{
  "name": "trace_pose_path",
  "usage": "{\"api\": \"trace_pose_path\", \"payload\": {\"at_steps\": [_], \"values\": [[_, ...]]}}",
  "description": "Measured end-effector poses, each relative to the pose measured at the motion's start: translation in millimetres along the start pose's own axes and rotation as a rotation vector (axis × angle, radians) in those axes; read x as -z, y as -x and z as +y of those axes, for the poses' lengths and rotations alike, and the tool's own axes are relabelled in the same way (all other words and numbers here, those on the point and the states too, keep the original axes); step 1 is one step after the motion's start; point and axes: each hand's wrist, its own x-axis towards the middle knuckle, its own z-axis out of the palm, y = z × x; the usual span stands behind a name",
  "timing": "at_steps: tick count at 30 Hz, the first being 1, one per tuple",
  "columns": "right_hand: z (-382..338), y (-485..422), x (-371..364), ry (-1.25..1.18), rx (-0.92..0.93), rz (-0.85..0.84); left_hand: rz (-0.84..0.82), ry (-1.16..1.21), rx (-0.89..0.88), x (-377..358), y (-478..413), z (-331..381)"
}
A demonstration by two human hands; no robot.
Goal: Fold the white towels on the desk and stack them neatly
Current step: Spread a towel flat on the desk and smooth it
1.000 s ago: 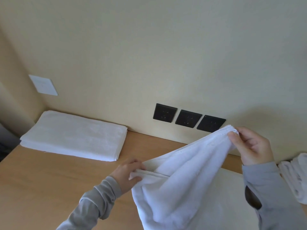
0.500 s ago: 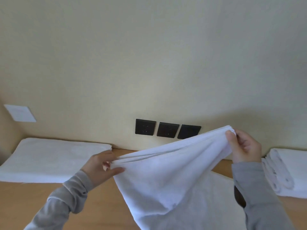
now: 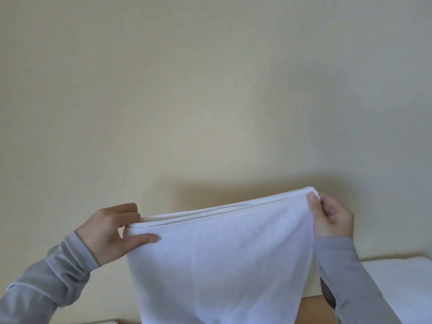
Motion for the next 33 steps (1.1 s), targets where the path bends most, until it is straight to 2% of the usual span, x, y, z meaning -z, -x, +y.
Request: {"api": "trace_pose_path", "payload": {"at_steps": [4,8,14,18,24,26,28,33], "values": [[-42,-47,17,-0.081,0.069,0.089,-0.019,-0.205,-0.219,27,-56,15],[-86,-79,31,-0.166,0.156,0.101,0.039,-0.32,-0.316,51,-93,34],[-133,-116,53,-0.193,0.257,0.125,0.168,-0.13,-0.281,90,-148,70],[-151,-128,67,-0.181,0.283,0.136,0.209,-0.028,-0.182,114,-180,92],[-182,-144,95,-0.213,0.405,0.206,0.281,-0.216,-0.348,181,-223,123],[-186,-145,91,-0.121,0.412,0.218,0.23,-0.306,-0.368,185,-223,128],[-190,-143,81,-0.025,0.375,0.23,0.18,-0.39,-0.347,179,-216,126],[-213,-152,71,-0.202,0.404,0.164,0.288,-0.312,-0.188,187,-210,120]]}}
